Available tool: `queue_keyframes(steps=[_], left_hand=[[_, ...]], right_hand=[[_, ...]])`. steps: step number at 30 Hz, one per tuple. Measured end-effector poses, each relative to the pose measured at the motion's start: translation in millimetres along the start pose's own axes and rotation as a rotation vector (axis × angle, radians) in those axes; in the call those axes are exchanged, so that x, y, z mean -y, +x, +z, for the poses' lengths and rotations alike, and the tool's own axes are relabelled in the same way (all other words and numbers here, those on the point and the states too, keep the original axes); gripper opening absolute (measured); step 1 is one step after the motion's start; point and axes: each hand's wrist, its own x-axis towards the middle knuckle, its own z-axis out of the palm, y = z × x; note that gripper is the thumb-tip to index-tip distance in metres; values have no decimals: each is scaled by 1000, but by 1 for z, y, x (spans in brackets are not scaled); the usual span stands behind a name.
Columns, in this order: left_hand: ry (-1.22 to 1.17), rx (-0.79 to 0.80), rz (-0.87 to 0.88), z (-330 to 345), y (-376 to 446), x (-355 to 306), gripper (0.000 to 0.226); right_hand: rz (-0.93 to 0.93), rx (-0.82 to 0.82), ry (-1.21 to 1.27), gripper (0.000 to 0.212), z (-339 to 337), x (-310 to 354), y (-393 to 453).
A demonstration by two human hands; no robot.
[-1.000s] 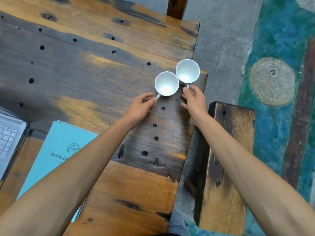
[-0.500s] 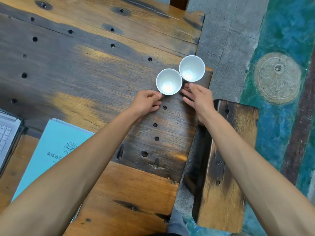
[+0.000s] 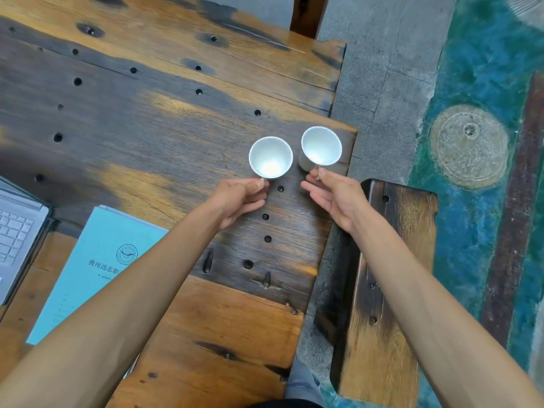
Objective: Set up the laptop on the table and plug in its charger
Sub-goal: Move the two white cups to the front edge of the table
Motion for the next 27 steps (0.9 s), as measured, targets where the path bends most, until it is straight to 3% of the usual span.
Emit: queue_keyframes(steps=[5,15,27], left_hand=[[-146,21,-44,-18,-36,17,15],[-217,6,7,-60,-124,87,19],[-84,16,30,-130,-219,189,17]], right_hand=[[56,12,25,21,-3,-21,-43],[50,88,-29,18,7,-82,-138],[-8,66,-60,27,10,-196,-248]])
